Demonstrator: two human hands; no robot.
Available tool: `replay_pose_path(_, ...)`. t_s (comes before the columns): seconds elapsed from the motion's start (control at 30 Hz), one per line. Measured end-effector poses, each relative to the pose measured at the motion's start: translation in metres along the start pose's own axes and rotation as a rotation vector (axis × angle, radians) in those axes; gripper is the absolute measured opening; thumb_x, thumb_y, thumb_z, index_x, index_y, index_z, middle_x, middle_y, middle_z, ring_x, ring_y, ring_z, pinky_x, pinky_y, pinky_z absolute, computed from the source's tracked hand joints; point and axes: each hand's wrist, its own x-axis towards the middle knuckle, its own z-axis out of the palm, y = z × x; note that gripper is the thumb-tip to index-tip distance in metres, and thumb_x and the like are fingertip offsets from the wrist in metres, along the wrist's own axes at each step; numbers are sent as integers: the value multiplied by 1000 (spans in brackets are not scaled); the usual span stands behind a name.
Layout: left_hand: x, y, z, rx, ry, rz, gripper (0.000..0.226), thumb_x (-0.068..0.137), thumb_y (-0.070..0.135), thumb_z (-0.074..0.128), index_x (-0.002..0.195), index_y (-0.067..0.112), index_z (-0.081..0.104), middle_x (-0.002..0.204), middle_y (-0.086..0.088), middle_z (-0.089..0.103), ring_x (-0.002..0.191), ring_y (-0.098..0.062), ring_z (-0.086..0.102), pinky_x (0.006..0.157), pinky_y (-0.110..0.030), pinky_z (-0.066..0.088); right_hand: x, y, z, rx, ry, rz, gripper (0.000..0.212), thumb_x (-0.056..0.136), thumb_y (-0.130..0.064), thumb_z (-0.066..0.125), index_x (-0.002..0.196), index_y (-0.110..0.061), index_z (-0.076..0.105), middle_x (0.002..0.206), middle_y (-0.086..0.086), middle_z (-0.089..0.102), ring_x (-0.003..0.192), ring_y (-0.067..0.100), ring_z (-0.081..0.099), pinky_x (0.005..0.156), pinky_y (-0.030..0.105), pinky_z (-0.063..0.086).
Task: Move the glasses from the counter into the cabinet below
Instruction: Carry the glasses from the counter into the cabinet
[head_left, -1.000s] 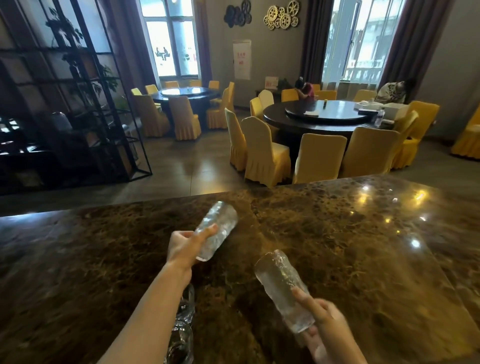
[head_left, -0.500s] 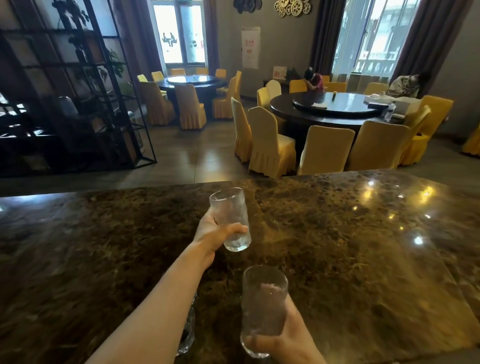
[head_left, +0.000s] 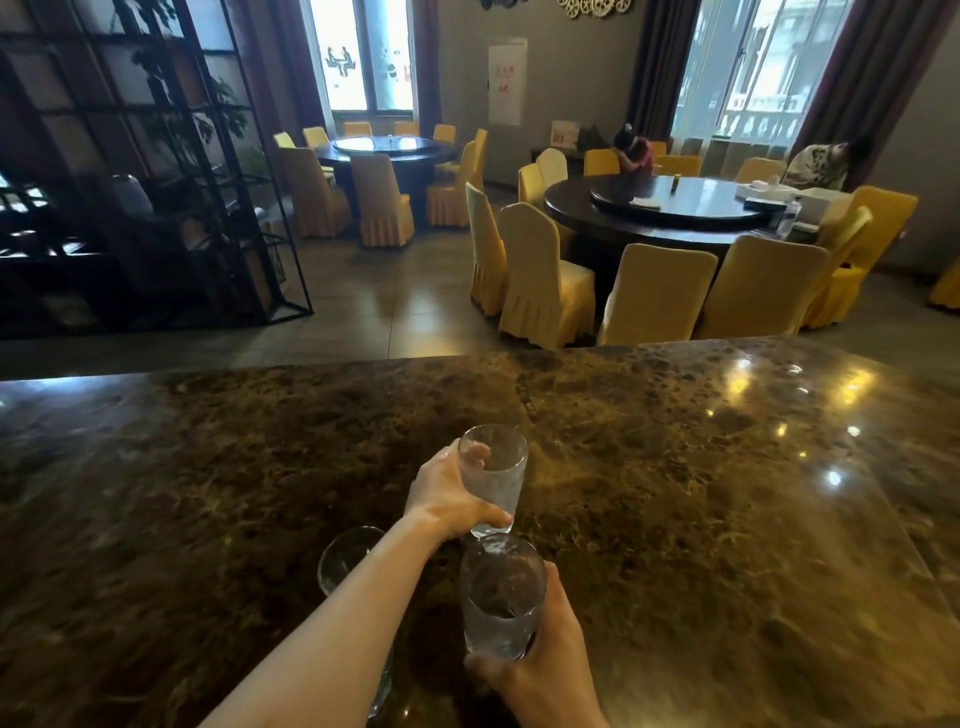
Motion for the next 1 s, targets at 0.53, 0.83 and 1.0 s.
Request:
replay_pose_path(0.53, -8, -17, 23, 29, 69, 81, 73, 52, 39, 98, 114, 36, 59, 115, 14, 63, 109, -5, 61, 95, -25, 54, 7, 7, -4, -31, -25, -4, 84, 60, 0, 91, 120, -45, 51, 115, -14, 66, 108, 5, 63, 84, 15, 52)
replay_pose_path(0.83, -14, -13, 20, 62, 6, 43, 68, 68, 28, 91, 126, 27, 56, 124, 4, 61, 117, -14, 60, 101, -36, 52, 4, 9, -4, -42, -2, -4, 83, 62, -1, 89, 121, -45, 49, 115, -13, 66, 107, 4, 63, 83, 18, 53)
replay_pose_path(1.0, -24, 5, -5, -14, -122, -27, 96, 69, 20, 91, 148, 28, 36, 145, -2, 49, 135, -20, 48, 112, -38, 43, -1, 5, -9, -44, -19, 15, 91, 55, -16, 93, 125, -50, 45, 121, -19, 61, 112, 4, 61, 97, 32, 54)
